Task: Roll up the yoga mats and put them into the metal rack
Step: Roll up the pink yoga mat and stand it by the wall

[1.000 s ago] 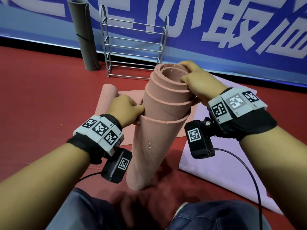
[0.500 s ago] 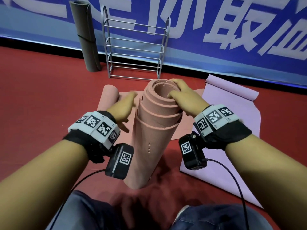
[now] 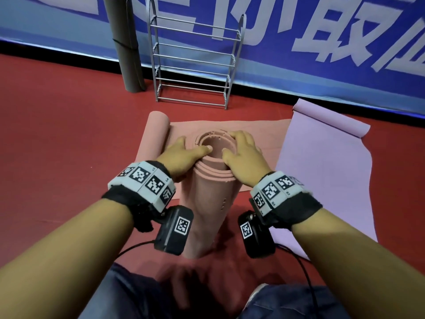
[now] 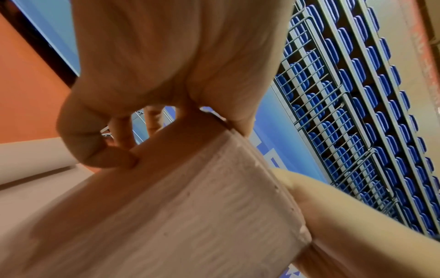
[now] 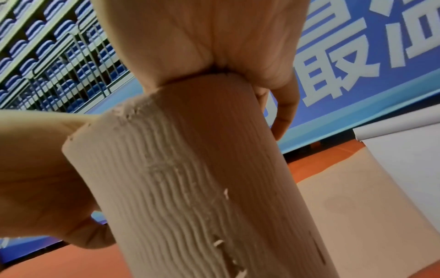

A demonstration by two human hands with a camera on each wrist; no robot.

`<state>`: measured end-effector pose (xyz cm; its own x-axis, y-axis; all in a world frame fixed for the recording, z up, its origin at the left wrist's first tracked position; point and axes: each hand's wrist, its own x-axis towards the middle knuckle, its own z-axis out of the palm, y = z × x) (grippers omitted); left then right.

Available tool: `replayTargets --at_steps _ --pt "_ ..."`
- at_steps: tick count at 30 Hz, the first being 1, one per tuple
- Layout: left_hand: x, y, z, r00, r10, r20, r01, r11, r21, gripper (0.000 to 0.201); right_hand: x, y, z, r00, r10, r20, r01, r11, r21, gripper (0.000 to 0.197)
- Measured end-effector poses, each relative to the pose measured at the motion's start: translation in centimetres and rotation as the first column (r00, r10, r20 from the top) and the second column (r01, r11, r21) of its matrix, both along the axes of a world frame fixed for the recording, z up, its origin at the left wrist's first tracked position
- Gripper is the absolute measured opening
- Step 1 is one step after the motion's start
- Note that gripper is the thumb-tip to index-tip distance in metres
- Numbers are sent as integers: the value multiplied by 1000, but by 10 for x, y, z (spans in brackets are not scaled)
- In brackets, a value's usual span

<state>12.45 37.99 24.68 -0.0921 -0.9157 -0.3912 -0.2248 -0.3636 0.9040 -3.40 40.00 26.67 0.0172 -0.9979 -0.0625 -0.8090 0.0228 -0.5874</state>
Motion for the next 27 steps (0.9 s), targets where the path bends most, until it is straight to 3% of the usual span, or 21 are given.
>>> replayTargets --at_steps 1,5,11,13,15,17,19,23,27 --pt "-1 -1 2 1000 4 19 -4 1000 11 50 -1 -1 1 1000 0 10 0 1000 5 48" --pt "-3 -3 9 999 35 34 -37 997 71 52 -4 -4 1 999 -4 54 3 1000 27 46" --pt "-6 0 9 999 22 34 -23 999 38 60 -18 -11 -4 974 -37 221 26 998 53 15" --pt "-7 1 7 1000 12 20 -13 999 47 62 -26 -9 -7 928 -82 364 70 996 46 25" --pt "-8 1 7 1000 -5 27 4 998 55 63 -32 -4 -8 882 -111 459 104 994 40 52" --pt "-11 3 11 997 -43 61 40 997 61 63 -38 -2 -6 921 -75 383 81 997 2 68" --pt "-14 2 18 993 -73 93 68 996 58 67 -41 -5 2 949 -21 314 28 999 -16 72" --pt "-22 -2 23 980 -145 139 142 989 34 72 -50 -12 11 963 -43 265 44 999 3 66" --pt "-32 3 15 979 -166 115 160 985 61 52 -57 -9 1 967 -47 252 38 998 42 59"
